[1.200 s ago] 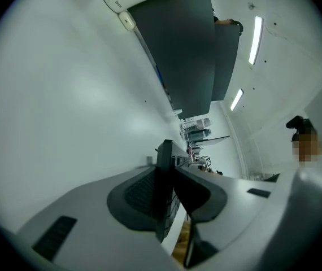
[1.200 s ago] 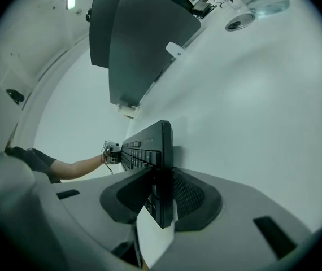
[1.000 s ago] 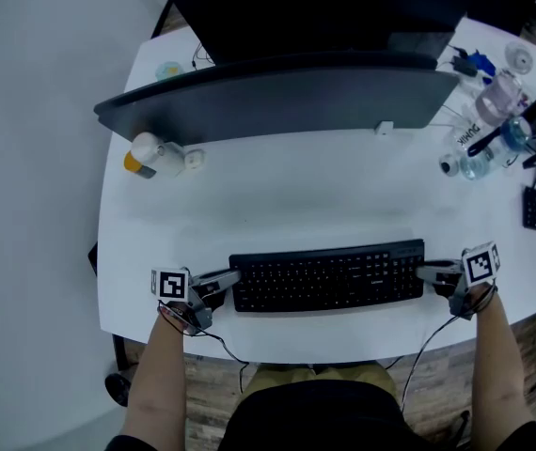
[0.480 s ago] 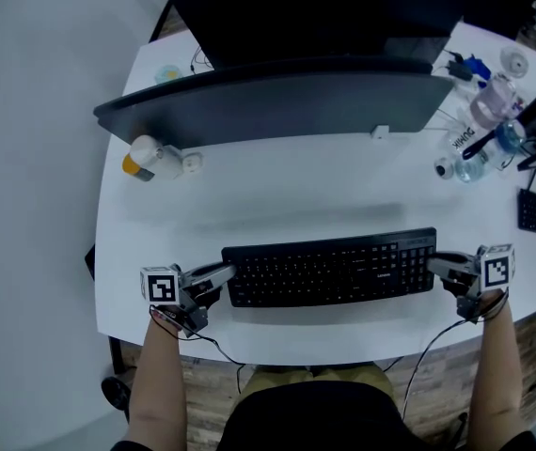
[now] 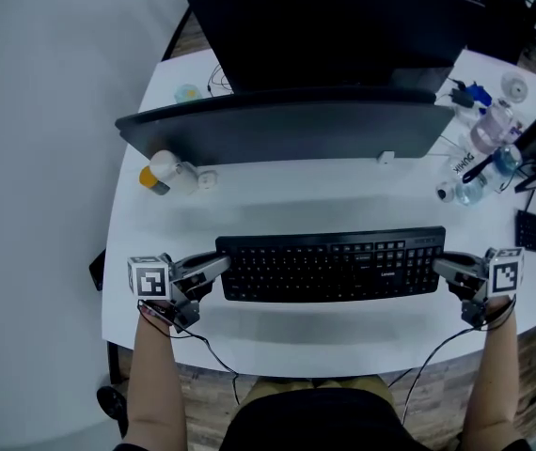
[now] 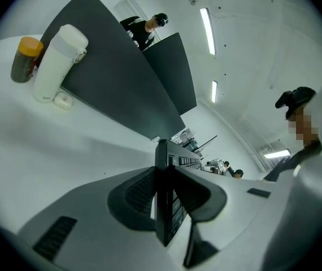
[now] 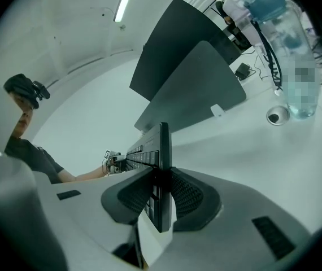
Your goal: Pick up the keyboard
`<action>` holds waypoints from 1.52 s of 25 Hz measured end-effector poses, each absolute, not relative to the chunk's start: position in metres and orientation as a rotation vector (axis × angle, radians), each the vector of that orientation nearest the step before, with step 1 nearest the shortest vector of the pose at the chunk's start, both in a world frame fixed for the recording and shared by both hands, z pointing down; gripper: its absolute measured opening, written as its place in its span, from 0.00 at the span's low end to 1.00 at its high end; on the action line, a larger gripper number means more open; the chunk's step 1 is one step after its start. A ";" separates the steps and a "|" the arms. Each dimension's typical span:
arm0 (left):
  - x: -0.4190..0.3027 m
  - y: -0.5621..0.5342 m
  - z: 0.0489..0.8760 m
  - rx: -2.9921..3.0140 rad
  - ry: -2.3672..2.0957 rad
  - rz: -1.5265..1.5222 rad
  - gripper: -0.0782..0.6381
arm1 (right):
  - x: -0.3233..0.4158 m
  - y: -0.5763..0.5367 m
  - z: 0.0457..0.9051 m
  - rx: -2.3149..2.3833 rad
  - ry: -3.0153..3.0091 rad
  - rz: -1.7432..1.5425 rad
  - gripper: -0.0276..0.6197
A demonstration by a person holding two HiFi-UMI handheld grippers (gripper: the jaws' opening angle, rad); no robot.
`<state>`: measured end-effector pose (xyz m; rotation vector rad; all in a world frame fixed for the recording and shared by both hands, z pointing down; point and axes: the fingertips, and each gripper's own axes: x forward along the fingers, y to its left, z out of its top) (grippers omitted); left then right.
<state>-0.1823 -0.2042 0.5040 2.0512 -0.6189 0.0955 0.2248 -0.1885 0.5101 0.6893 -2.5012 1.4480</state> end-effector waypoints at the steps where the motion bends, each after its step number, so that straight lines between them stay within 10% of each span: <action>1: -0.184 -0.206 0.498 2.064 -0.625 0.094 0.25 | 0.224 -0.191 0.504 0.695 -2.512 1.434 0.20; 38: -0.205 -0.215 0.391 2.135 -0.753 -0.019 0.26 | 0.212 -0.195 0.387 0.923 -2.763 1.305 0.22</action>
